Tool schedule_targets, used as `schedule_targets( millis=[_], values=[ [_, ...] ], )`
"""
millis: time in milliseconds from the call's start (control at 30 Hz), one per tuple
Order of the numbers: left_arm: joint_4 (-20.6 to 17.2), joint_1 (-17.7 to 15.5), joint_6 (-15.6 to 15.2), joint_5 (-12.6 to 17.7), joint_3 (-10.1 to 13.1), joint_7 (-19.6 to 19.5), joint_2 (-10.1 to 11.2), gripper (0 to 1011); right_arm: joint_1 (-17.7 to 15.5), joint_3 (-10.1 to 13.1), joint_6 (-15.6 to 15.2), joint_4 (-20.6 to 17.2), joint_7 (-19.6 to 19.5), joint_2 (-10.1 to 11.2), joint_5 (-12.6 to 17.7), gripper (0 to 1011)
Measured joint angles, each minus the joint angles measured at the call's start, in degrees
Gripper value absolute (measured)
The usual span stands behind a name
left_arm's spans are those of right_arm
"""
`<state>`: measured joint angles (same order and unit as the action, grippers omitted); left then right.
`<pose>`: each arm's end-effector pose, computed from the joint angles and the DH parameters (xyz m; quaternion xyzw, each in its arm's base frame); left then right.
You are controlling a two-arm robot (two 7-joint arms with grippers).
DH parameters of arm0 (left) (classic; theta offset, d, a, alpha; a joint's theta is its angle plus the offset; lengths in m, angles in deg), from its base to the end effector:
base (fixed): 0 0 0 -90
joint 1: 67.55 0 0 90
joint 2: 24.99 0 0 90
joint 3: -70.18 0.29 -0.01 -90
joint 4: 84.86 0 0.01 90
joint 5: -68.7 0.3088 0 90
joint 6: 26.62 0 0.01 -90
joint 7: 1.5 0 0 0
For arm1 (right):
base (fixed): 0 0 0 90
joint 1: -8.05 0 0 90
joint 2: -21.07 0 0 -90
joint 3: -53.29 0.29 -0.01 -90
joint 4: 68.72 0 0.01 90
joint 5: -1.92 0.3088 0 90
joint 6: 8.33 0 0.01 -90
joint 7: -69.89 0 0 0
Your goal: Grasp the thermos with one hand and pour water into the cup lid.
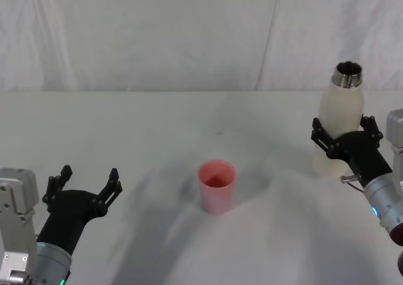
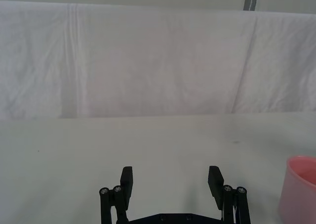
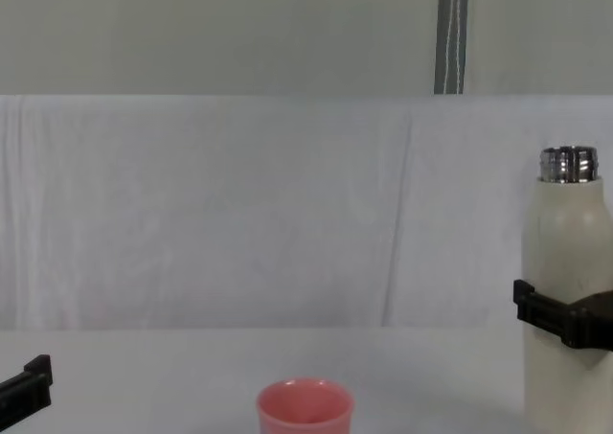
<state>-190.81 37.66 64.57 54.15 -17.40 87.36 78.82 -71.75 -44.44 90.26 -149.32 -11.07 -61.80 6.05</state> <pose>0.2530 0.0375 -0.2853 -0.0174 0.0065 0.6616 0.7497 0.3776 -0.0005 -0.2909 0.0244 -0.0784 -0.6015 0.7947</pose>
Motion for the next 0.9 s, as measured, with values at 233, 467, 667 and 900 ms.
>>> schedule_targets(
  millis=[233,467,667,900],
  values=[
    [0.0,0.0,0.0,0.0,0.0,0.0,0.0,1001,0.1,-0.8,1.2,-1.6,-0.7,1.1,-3.4,950],
    [0.0,0.0,0.0,0.0,0.0,0.0,0.0,1001,0.9,-2.3,0.7,-3.3,0.1,3.3,-7.3,950],
    [0.0,0.0,0.0,0.0,0.0,0.0,0.0,1001,1.9,-4.3,-0.5,-5.0,1.0,5.6,-11.4,950],
    [0.0,0.0,0.0,0.0,0.0,0.0,0.0,1001,2.6,-5.7,-1.1,-6.1,0.8,7.2,-15.5,950]
  ],
)
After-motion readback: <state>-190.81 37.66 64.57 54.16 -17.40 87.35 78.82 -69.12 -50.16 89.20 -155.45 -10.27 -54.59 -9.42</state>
